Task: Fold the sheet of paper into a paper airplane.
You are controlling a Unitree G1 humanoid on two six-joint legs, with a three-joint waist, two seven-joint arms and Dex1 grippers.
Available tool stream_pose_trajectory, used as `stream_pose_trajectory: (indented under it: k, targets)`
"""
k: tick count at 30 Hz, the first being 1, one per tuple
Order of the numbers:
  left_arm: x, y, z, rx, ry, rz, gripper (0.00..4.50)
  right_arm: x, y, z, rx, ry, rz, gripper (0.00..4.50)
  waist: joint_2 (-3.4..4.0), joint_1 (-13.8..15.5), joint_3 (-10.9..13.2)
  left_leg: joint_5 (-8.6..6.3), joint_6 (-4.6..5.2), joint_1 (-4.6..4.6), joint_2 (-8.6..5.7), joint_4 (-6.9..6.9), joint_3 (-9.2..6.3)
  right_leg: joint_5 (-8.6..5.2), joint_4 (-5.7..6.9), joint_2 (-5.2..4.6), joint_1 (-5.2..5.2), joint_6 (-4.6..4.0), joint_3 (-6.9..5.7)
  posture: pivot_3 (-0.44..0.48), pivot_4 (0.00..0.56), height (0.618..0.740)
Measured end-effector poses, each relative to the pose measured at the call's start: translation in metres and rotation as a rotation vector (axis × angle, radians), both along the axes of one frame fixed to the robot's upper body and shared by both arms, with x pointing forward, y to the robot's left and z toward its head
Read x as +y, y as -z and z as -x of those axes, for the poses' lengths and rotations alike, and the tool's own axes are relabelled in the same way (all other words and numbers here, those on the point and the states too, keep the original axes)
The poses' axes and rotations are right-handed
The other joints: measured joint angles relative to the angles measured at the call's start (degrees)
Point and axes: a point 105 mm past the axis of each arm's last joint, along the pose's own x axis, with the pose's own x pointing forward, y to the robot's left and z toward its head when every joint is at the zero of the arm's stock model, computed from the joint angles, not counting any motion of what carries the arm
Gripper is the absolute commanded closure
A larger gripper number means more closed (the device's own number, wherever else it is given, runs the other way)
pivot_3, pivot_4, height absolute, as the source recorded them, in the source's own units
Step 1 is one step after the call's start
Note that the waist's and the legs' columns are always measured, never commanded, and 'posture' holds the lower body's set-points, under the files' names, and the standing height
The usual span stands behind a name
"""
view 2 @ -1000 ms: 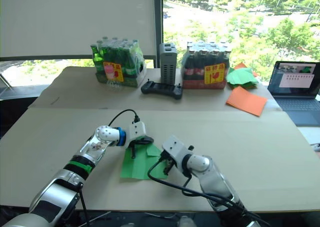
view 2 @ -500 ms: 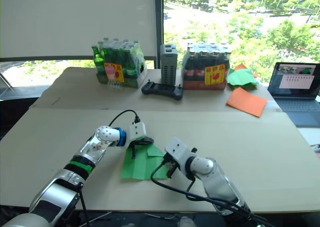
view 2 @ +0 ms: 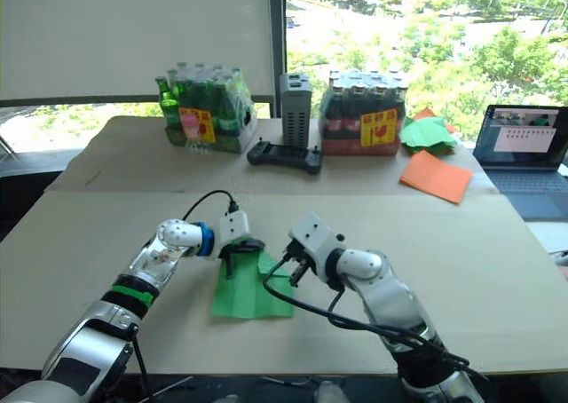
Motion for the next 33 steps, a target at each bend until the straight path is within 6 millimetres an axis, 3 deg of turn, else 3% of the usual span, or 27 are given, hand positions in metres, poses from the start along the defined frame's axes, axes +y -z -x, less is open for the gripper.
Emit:
stream_pose_trajectory:
  k: [4, 9, 12, 16, 20, 30, 33]
  targets:
    - [0.006, -0.024, 0.004, -0.028, -0.035, 0.073, 4.5, 0.018, 0.024, -0.001, 0.045, -0.049, 0.016, 4.45, 0.03, 0.5, 0.0, 0.0, -0.01, -0.09, -0.05, 0.0, 0.02, 0.01, -0.17, -0.09, 0.02, 0.02, -0.03, 0.0, 0.15, 0.74]
    - [0.025, -0.031, 0.01, 0.036, -0.154, 0.196, 4.5, 0.022, 0.038, -0.005, 0.044, -0.072, 0.042, 4.45, 0.03, 0.5, 0.2, 0.0, -0.01, -0.08, -0.05, 0.01, 0.02, 0.01, -0.18, -0.1, 0.03, 0.05, -0.03, 0.0, 0.15, 0.74]
    - [0.049, -0.03, 0.016, 0.106, -0.292, 0.318, 4.5, 0.022, 0.039, -0.005, 0.03, -0.081, 0.045, 4.45, 0.04, 0.0, 0.2, 0.0, -0.01, -0.01, 0.01, 0.0, 0.01, 0.01, -0.1, -0.05, 0.02, 0.04, -0.02, 0.0, 0.15, 0.74]
    - [0.073, -0.011, 0.033, 0.262, -0.436, 0.448, 3.35, 0.022, 0.04, -0.005, 0.023, -0.089, 0.048, 4.5, 0.04, 0.0, 0.2, 0.0, -0.01, 0.0, 0.01, 0.0, -0.01, 0.02, -0.05, -0.06, 0.03, 0.03, -0.04, 0.0, 0.15, 0.74]
    - [0.068, -0.006, 0.047, 0.379, -0.458, 0.567, 2.0, 0.022, 0.041, -0.005, 0.021, -0.094, 0.049, 4.5, 0.03, 0.5, 0.2, 0.01, -0.03, 0.01, -0.01, 0.01, 0.0, 0.02, -0.08, -0.08, 0.07, 0.03, -0.04, 0.0, 0.15, 0.74]
    - [0.043, 0.004, 0.048, 0.442, -0.444, 0.621, 2.0, 0.023, 0.041, -0.004, 0.022, -0.097, 0.048, 4.5, 0.03, 0.4, 0.2, 0.02, -0.04, 0.04, -0.01, 0.01, 0.0, 0.05, -0.07, -0.07, 0.07, -0.02, -0.04, 0.0, 0.15, 0.74]
    - [0.038, 0.009, 0.045, 0.432, -0.438, 0.604, 2.8, 0.024, 0.041, -0.005, 0.022, -0.097, 0.046, 4.5, 0.03, 0.4, 0.2, 0.02, -0.05, 0.04, -0.01, 0.01, 0.0, 0.05, -0.08, -0.07, 0.07, -0.03, -0.04, 0.0, 0.15, 0.74]
